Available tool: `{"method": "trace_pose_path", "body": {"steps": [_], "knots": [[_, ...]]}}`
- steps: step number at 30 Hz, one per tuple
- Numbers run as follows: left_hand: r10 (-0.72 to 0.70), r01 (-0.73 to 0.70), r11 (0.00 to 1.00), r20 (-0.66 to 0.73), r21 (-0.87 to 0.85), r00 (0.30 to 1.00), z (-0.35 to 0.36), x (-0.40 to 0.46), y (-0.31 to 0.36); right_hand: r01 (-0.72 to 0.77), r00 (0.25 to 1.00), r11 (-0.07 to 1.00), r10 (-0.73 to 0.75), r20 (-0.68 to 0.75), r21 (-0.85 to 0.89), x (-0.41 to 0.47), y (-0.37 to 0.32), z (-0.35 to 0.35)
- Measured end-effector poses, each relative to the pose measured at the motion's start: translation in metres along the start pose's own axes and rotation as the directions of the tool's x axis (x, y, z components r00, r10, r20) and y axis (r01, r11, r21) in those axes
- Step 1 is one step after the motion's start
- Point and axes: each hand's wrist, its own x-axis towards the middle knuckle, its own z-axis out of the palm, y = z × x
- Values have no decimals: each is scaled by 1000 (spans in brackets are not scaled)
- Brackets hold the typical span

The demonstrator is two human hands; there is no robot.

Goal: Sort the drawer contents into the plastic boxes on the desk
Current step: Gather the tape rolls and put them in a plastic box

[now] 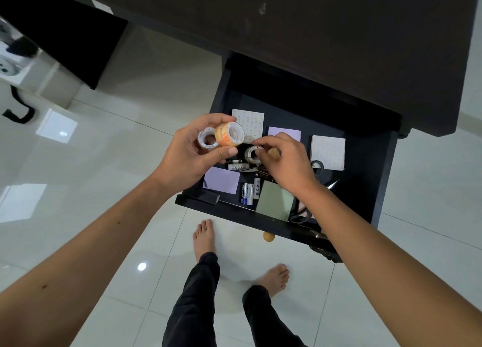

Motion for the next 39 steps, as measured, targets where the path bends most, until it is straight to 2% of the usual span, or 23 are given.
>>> {"method": "trace_pose_path", "body": {"steps": [5,12,18,27,39], "knots": [[3,-3,1000,4,-1,1000,-1,0,0,-3,999,998,5,43,-59,-4,-4,5],[8,-8,1000,-4,11,1000,-1,0,-1,-34,980,998,45,192,-60,0,-2,2],[8,-8,1000,6,12,1000,-1,0,-1,15,988,998,-6,156,-59,2,2,2],[15,-15,1000,13,-6,1000,-1,-1,-2,1,996,991,11,86,-137,3,-3,9],[6,-6,999,7,-34,1000,-2,2,-5,8,991,981,18,132,-193,9,-18,19]]}}
